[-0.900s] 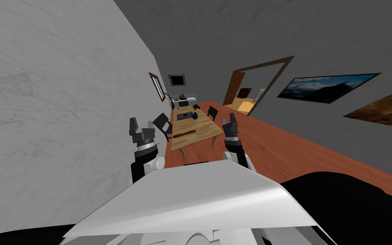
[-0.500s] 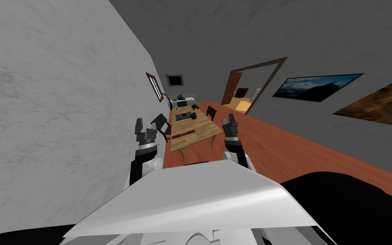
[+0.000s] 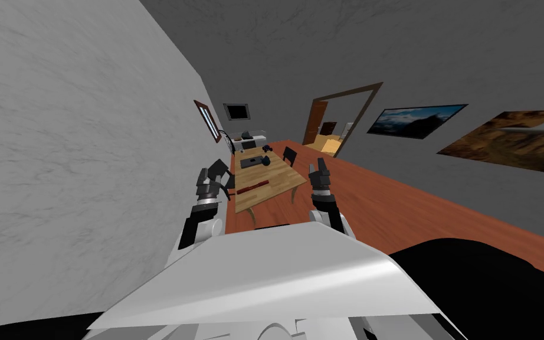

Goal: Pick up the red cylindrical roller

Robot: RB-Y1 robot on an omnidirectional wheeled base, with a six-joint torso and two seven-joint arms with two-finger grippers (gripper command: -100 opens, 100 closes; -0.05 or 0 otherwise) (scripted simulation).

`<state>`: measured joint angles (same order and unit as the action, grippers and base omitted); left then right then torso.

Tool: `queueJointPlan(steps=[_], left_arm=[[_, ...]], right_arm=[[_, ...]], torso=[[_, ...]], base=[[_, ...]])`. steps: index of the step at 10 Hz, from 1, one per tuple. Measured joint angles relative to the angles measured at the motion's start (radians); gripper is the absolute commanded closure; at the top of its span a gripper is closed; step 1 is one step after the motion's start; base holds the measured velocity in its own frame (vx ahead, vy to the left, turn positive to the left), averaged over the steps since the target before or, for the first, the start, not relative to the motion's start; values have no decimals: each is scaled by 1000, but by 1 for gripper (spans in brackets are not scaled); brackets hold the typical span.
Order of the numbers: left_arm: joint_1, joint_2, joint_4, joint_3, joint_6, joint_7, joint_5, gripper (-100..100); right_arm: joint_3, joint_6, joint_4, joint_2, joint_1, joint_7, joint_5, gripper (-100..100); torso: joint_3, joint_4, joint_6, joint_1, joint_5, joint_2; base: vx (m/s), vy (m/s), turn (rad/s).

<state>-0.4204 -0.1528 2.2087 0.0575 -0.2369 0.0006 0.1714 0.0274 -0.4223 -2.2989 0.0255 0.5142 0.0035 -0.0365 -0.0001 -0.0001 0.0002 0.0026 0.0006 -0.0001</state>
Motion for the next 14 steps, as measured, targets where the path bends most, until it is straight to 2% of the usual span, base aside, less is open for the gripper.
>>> queueJointPlan(steps=[2,5,11,12,14], left_arm=[[25,-18,-36,23,45,16,17,-100],[32,-32,-68,44,112,35,37,-100],[73,-49,-144,100,285,73,79,-100],[85,-66,-182,116,308,86,95,-100],[98,-66,-209,135,362,99,106,-100]], right_arm=[[0,0,0,0,0,0,0,0],[0,0,0,0,0,0,0,0],[0,0,0,0,0,0,0,0],[0,0,0,0,0,0,0,0],[0,0,0,0,0,0,0,0]], torso=[[0,0,0,0,0,0],[0,0,0,-1,0,0],[0,0,-1,-1,0,0],[0,0,0,-1,0,-1],[0,0,0,-1,0,0]], base=[[-1,25,-90],[-2,24,-117],[0,27,-116],[0,23,-77],[-2,17,-120]])
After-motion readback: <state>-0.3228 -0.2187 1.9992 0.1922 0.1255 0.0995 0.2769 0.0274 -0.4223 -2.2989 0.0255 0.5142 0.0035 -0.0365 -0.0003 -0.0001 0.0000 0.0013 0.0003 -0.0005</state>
